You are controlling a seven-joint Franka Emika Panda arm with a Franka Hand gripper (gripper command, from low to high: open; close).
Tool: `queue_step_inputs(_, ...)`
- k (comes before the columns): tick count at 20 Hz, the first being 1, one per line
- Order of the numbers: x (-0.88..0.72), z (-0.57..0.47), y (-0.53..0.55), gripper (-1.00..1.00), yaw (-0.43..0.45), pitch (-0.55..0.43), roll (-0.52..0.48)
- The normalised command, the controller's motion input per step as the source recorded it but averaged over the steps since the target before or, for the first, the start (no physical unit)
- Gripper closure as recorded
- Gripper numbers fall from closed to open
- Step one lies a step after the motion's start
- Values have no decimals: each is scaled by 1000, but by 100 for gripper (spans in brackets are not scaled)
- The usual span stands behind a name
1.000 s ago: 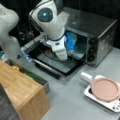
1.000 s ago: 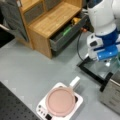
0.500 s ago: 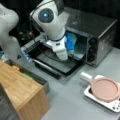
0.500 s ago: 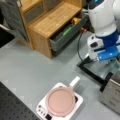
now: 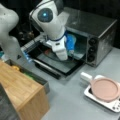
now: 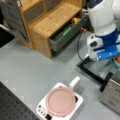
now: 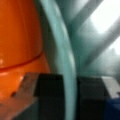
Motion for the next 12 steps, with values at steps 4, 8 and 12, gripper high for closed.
queue_step_inputs(4, 39, 105, -140, 100, 85, 10, 67)
queue_step_inputs(8, 48, 159, -183, 100, 110, 53, 33)
queue_step_inputs(12, 89, 178, -190, 100, 121, 79, -17)
